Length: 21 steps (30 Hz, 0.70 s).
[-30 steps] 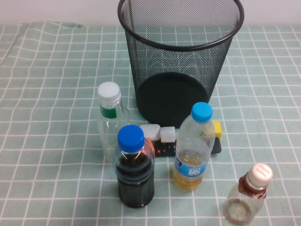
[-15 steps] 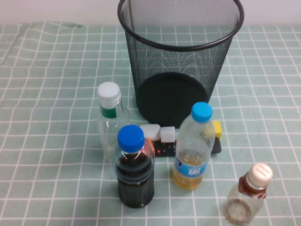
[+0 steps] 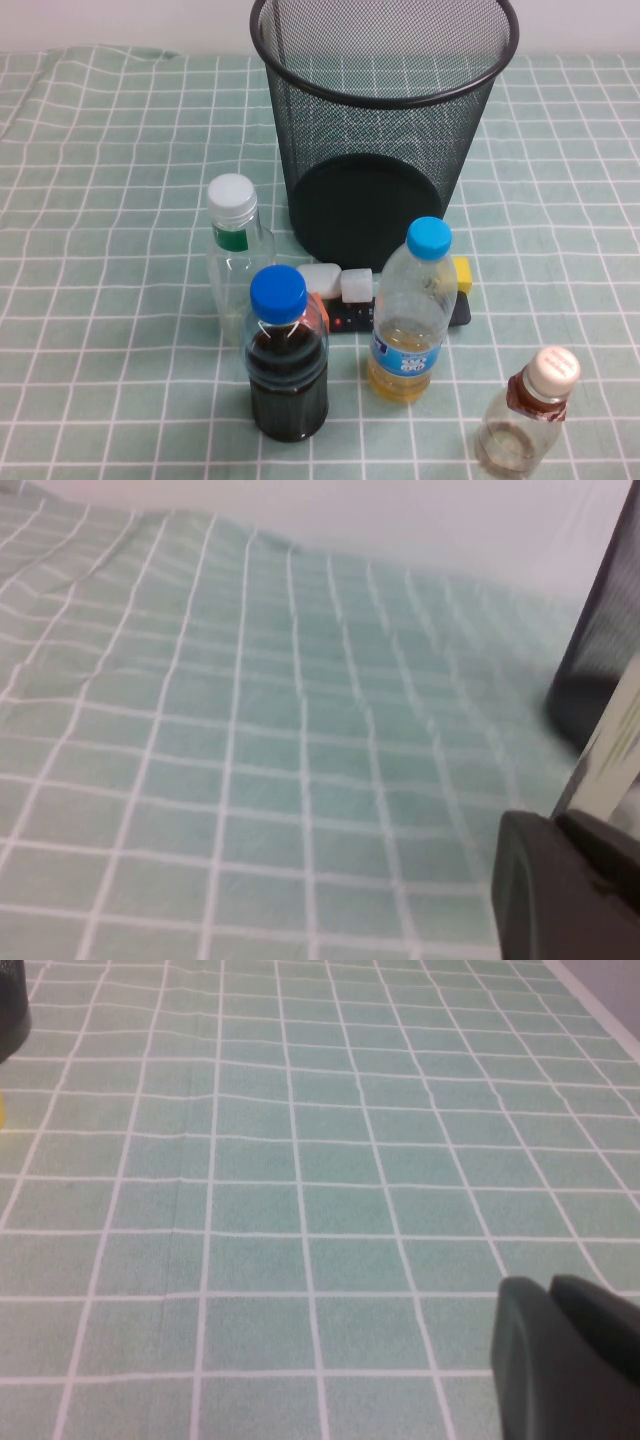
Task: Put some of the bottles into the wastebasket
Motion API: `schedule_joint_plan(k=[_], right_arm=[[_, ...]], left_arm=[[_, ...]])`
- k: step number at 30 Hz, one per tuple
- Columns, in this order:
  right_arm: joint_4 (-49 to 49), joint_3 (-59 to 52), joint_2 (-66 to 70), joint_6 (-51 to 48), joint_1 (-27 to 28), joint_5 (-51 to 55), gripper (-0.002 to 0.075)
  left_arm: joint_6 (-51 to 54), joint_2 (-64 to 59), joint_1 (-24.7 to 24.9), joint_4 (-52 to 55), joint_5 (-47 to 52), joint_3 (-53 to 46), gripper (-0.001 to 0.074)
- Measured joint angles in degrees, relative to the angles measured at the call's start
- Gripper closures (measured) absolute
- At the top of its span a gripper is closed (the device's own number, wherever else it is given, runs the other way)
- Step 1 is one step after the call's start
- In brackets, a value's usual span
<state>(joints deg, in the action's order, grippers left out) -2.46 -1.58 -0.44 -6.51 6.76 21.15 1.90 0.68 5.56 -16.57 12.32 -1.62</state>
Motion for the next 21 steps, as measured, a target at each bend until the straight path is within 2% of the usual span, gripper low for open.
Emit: schedule_joint_plan(k=[6,9,14,21], right_arm=[[0.00,0.00,0.00,0.00,0.00,0.00,0.0734],[0.00,0.00,0.00,0.00,0.00,0.00,0.0734],[0.00,0.00,0.00,0.00,0.00,0.00,0.0734],[0.00,0.00,0.00,0.00,0.00,0.00,0.0734]], left_arm=[[-0.50,0.00,0.00,-9.59,-7.47,0.00,0.0739],[-0.50,0.00,0.00,-12.54,-7.58,0.00,0.0739],[-0.54,-5.66,0.00,-14.58,0.31,6.69,0.0740],[3.05,-25.34,0.00,-11.09,14.45,23.25,0.0739]])
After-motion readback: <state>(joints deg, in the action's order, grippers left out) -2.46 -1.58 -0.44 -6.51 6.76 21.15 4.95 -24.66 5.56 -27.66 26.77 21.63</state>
